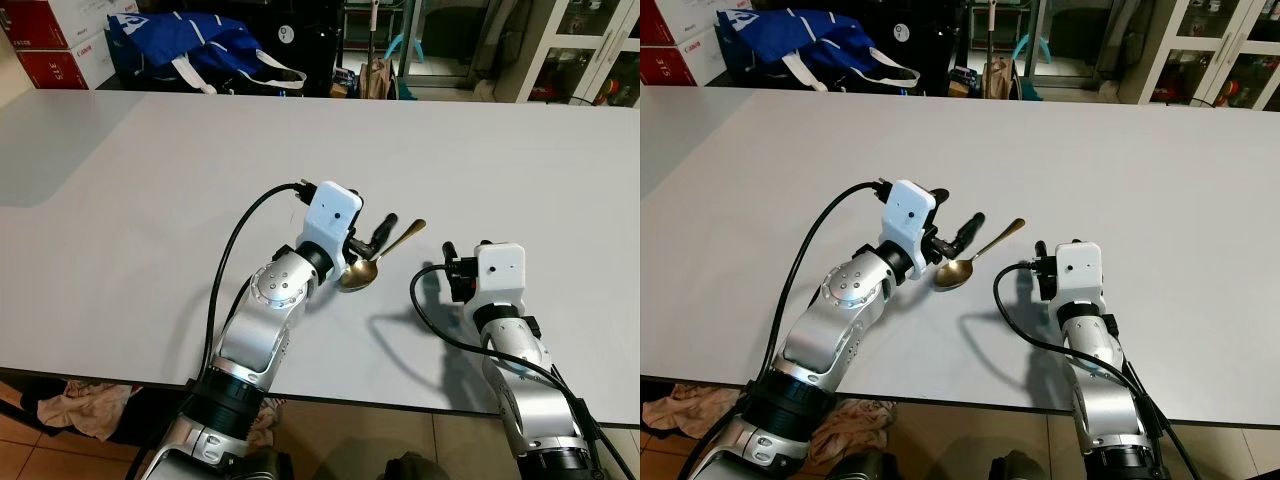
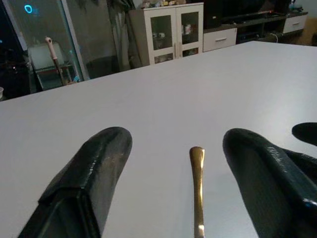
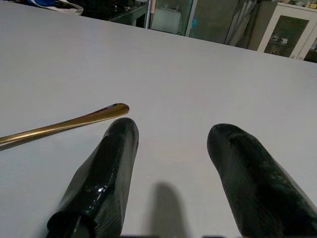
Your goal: Setting the table
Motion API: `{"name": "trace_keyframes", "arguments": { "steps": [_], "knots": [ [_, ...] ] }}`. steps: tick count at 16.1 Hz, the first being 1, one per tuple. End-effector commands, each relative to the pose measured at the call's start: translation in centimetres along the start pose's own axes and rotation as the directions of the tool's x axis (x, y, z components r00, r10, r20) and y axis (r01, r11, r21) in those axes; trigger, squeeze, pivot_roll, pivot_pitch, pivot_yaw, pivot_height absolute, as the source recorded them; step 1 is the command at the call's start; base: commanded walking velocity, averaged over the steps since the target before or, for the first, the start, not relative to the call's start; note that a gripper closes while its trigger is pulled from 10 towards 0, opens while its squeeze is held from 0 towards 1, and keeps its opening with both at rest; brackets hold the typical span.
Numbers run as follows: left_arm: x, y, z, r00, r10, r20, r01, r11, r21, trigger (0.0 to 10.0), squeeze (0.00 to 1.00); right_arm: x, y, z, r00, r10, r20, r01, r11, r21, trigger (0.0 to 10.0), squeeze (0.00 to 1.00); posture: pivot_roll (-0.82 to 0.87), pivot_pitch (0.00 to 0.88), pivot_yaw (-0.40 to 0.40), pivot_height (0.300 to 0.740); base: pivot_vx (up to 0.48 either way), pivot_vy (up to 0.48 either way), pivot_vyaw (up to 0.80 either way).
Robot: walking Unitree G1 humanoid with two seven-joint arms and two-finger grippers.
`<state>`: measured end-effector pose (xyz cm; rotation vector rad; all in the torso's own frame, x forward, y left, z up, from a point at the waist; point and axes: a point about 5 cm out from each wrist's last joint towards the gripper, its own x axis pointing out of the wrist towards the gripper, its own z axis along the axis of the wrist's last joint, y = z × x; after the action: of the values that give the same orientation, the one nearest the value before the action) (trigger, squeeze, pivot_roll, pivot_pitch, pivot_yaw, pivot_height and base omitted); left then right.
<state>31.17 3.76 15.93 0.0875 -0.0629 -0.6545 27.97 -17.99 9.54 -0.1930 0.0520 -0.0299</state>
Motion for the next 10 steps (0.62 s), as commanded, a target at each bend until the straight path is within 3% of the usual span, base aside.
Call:
{"name": "trace_keyframes", "arguments": {
  "steps": [1,6,8,10],
  "knots": [
    [-0.1,0.4,-0.2,1.000,0.012,-0.009,-0.012,1.000,-0.012,0.0,0.00,-0.1,-0.5,0.2,1.000,-0.015,0.008,0.015,1.000,-0.017,10.0,0.00,-0.06,0.000,0.044,0.697,0.000,0.000,0.00],
    [-0.5,-0.5,-0.3,0.998,-0.071,-0.001,0.070,0.997,-0.022,0.0,0.00,-0.1,-0.8,0.2,1.000,-0.023,0.009,0.023,0.999,-0.022,10.0,0.00,-0.06,0.000,0.046,0.697,0.000,0.000,0.00],
    [-1.3,0.0,-1.1,0.996,-0.078,-0.031,0.078,0.997,0.002,0.0,0.00,-0.3,-0.9,0.3,0.999,-0.029,0.016,0.029,0.999,-0.023,10.0,0.00,-0.06,0.000,0.051,0.697,0.000,0.000,0.00],
    [-3.0,0.6,-2.2,0.987,-0.141,-0.072,0.146,0.987,0.064,0.0,0.00,-0.8,-1.2,0.4,0.999,-0.034,0.023,0.035,0.999,-0.031,10.0,0.00,-0.06,0.000,0.060,0.697,0.000,0.000,0.00]
  ]
}}
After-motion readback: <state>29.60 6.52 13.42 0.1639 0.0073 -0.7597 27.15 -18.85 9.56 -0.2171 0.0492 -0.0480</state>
